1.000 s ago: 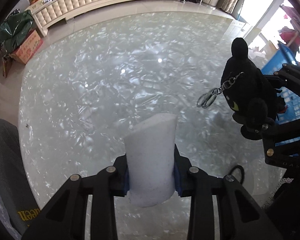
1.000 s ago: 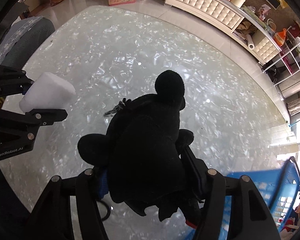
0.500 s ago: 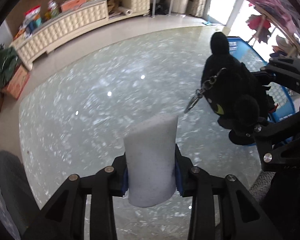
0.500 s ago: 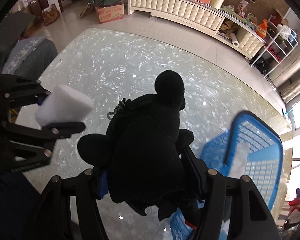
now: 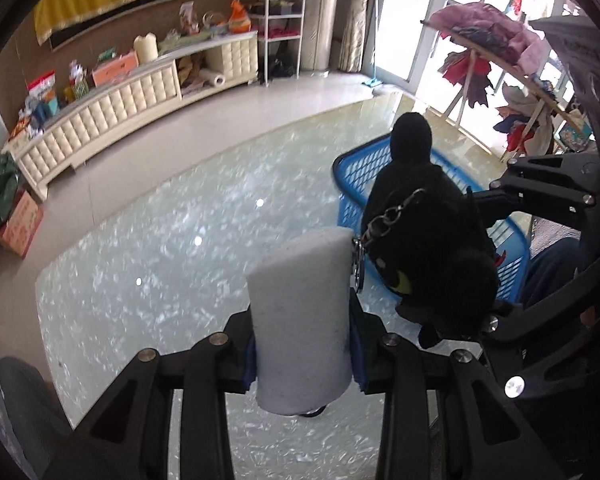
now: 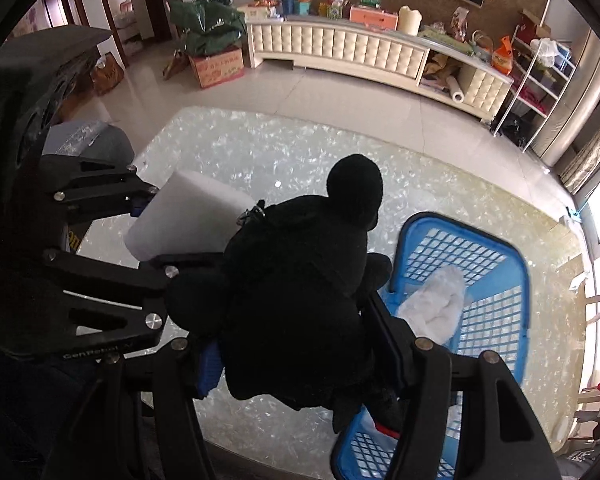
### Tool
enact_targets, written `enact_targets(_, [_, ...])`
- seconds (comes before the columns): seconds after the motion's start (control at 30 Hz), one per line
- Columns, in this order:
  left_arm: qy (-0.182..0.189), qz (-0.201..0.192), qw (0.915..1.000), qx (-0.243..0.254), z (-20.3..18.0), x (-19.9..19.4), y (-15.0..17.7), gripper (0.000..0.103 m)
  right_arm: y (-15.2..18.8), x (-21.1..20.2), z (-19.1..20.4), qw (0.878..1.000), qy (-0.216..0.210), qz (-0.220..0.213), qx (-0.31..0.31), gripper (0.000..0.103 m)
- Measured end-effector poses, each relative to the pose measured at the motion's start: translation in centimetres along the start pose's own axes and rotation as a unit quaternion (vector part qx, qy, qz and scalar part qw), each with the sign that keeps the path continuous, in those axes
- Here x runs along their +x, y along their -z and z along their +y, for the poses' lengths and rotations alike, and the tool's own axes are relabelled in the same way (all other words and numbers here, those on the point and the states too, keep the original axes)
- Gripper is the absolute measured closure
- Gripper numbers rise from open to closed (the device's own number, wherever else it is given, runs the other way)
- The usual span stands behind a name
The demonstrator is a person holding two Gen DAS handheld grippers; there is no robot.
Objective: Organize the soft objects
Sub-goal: 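Carry the black plush toy into the basket and open the right gripper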
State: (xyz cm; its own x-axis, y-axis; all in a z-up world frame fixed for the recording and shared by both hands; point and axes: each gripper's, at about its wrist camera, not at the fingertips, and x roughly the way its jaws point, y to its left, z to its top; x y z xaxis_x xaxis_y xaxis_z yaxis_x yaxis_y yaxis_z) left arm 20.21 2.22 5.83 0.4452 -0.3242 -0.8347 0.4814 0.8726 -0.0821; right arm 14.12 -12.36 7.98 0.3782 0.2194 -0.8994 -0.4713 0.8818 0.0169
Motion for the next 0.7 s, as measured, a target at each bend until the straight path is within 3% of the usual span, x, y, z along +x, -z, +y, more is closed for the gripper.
enact_targets(0.47, [0.017,-0.024,0.9986,0.044,-4.1,-0.2,-2.9,0.07,2.4,-1.1,-5.0,0.998,0.05,-0.003,0.04,0.043])
enact_targets(0.7, [0.045,-0.023,0.9977,0.044,-5.6,1.2,-4.3,0.07,3.4,-1.3,-6.9,0.996,0.061,0.006,0.06,0.043])
